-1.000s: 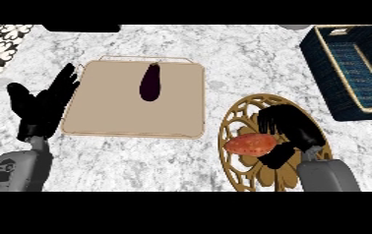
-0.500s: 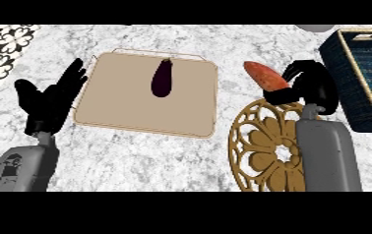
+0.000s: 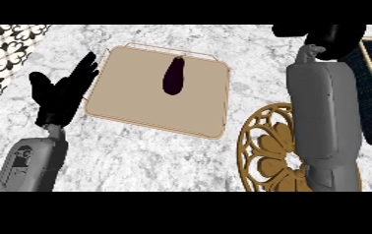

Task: Pick the sweet potato from the placemat and place it in the basket

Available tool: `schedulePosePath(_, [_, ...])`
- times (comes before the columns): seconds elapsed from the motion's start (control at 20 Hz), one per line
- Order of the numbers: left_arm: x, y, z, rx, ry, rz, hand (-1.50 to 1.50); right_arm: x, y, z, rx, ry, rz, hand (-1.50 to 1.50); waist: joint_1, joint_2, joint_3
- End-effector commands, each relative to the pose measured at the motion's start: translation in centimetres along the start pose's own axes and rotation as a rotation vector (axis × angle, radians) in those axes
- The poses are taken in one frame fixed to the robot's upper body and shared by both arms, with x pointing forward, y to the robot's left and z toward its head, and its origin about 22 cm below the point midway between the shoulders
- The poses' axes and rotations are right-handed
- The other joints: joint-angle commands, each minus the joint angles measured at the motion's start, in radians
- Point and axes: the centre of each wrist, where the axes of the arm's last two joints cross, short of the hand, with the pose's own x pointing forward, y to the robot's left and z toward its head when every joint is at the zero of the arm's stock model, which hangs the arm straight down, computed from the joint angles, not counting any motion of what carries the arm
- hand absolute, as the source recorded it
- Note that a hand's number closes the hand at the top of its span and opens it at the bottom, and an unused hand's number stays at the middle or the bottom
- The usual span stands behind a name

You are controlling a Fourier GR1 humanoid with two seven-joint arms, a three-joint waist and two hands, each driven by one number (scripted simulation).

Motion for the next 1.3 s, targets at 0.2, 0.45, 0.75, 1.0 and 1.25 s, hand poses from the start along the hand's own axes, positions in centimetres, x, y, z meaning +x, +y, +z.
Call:
schedulePosePath(0.2, [0.6,-0.2,-0.5,-0.004,-0.003,-0.002,0.00,8.0,-1.8,-2.7,-0.281,0.110,0.033,1.50,0.002,0.002,0.000])
schedulePosePath(0.45, [0.5,-0.5,-0.6,0.011,0.002,0.009,0.00,10.7,-3.4,-4.9,-0.367,0.133,0.094,1.50,-0.014,-0.001,0.002])
schedulePosePath(0.75, [0.7,0.2,-0.6,0.021,0.001,-0.005,0.00,11.9,-5.0,-7.4,-0.477,0.162,0.128,1.50,-0.018,0.002,0.003])
schedulePosePath(1.0, [0.3,-0.5,-0.5,0.007,0.007,0.008,0.00,11.9,-6.6,-9.8,-0.534,0.234,0.209,1.50,-0.025,0.001,0.003])
schedulePosePath(1.25, [-0.5,0.1,-0.5,0.028,0.010,0.022,0.00,10.7,-7.8,-12.1,-0.617,0.300,0.279,1.50,-0.039,0.001,0.003])
